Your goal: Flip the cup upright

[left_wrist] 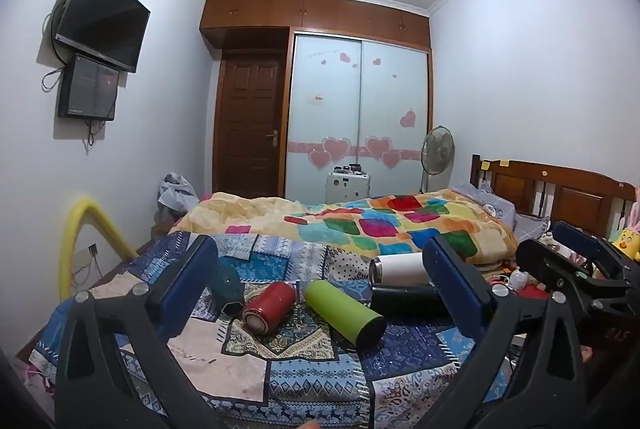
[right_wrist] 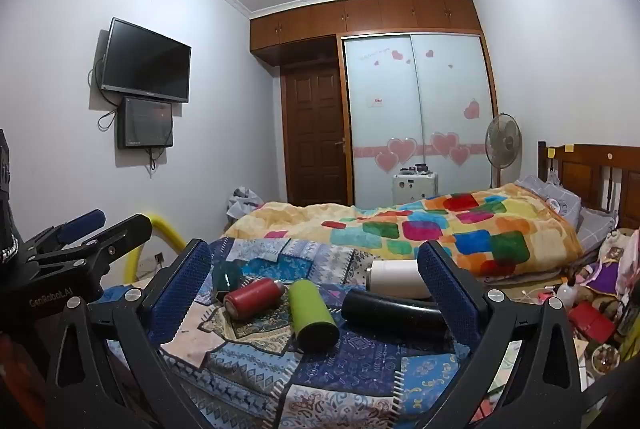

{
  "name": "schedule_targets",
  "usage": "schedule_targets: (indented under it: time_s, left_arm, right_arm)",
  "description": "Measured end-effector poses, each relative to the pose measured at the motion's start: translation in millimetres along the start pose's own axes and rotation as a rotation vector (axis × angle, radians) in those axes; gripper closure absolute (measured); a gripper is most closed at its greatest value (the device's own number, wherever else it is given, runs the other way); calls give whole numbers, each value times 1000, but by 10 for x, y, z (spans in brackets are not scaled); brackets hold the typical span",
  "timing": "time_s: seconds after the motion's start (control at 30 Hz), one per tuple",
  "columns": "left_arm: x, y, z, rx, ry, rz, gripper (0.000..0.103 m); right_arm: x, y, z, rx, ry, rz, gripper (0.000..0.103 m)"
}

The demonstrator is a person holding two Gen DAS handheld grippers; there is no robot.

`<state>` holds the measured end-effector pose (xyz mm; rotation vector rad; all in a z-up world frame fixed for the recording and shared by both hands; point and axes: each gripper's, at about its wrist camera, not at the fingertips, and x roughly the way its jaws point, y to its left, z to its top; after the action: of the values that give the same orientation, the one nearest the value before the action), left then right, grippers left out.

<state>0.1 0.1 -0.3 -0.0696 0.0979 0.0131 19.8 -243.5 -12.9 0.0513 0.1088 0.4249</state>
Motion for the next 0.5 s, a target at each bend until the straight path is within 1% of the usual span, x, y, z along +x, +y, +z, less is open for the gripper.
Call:
schedule_targets:
  time_s: [0.1,0.2,0.27,0.3,0.5]
  left_arm:
    - [47,-40,16,11,15,-8,0]
    - [83,50,15,-29,25,-19,0]
    - [56,-2,7,-21,15,-14,0]
    - [42,68,-20,-26,11,-15,0]
    - [45,87,-17,-28,14,-21,0]
  right_arm:
    - [-4,-1,1,0,0,0,0]
    - [2,5,2,-3,1,0,0]
    - [8,11,3,-4,1,0,0]
    - [-17,-13,-1,4,-5,0,0]
    - [-5,4,-2,4,-5,0,0]
